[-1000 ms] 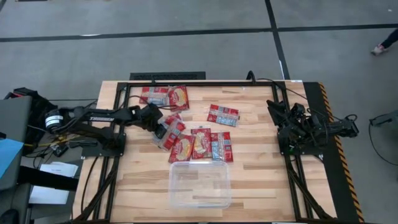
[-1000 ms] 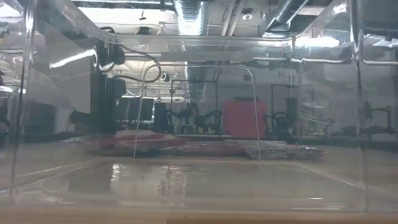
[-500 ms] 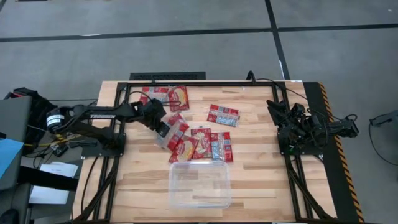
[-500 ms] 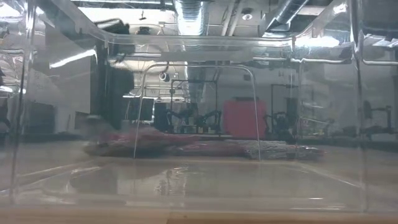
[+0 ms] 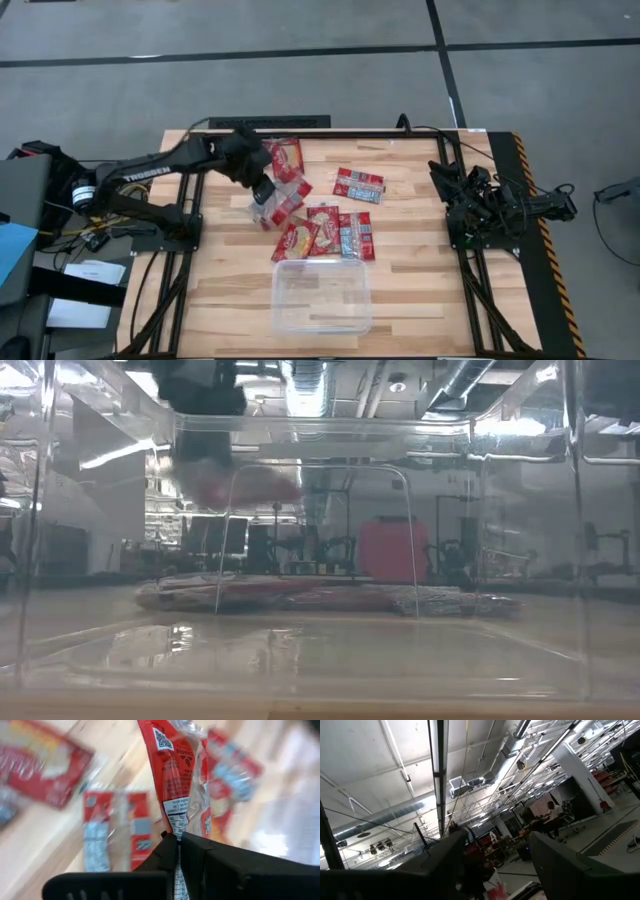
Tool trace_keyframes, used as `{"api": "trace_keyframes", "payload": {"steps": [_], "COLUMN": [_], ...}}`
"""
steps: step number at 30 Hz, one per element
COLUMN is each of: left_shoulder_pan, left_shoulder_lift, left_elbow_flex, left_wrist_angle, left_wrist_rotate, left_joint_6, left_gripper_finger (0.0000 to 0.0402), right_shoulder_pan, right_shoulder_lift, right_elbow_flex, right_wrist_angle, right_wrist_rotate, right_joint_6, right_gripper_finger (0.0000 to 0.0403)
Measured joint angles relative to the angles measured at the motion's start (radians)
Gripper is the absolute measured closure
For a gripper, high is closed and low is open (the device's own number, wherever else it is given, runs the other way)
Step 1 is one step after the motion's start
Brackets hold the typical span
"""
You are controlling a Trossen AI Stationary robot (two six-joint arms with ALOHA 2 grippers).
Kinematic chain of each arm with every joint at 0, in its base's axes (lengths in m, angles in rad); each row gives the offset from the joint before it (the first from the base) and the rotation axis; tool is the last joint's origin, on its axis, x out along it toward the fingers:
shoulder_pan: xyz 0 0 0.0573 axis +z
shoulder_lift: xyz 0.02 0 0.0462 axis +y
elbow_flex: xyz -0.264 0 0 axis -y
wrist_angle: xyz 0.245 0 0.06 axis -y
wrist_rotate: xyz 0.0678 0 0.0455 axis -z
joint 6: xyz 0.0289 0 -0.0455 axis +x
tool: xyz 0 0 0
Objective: Sort popcorn bags into baskets
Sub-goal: Put the red popcorn bag into the transparent container
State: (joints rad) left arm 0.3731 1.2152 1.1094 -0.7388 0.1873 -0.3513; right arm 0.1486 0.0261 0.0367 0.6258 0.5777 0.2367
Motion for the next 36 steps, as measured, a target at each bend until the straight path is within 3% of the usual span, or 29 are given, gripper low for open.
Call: {"api": "trace_keyframes", "payload": {"steps": [6,13,22,28,36], "left_shoulder_pan": [-0.091,-0.274,-0.468,-0.547,-0.61], "left_shoulder_lift": [0.004,0.102,0.347,0.456,0.474], "left_elbow_flex": [0.189,0.411,0.696,0.718,0.704], "left_wrist_angle": [-0.028,-0.065,-0.206,-0.22,-0.214], "left_wrist_rotate": [0.125,0.116,0.059,0.081,0.042], "left_joint_6": [0.013,-0.013,-0.041,-0.026,0.089], "left_gripper_finger": [0.0401,0.0401,0.0401,0.0401,0.0401], "right_shoulder_pan": [0.0,0.0,0.0,0.0,0.0], "right_shoulder_lift": [0.0,0.0,0.0,0.0,0.0], "right_elbow_flex": [0.0,0.0,0.0,0.0,0.0], "right_wrist_angle": [-0.014,-0.042,-0.093,-0.173,-0.252], "right_wrist_rotate": [0.0,0.001,0.0,0.0,-0.001], "right_joint_6": [0.0,0.001,0.059,0.141,0.234], "right_gripper_finger": [0.0148,0.0148,0.0148,0.0148,0.0148]}}
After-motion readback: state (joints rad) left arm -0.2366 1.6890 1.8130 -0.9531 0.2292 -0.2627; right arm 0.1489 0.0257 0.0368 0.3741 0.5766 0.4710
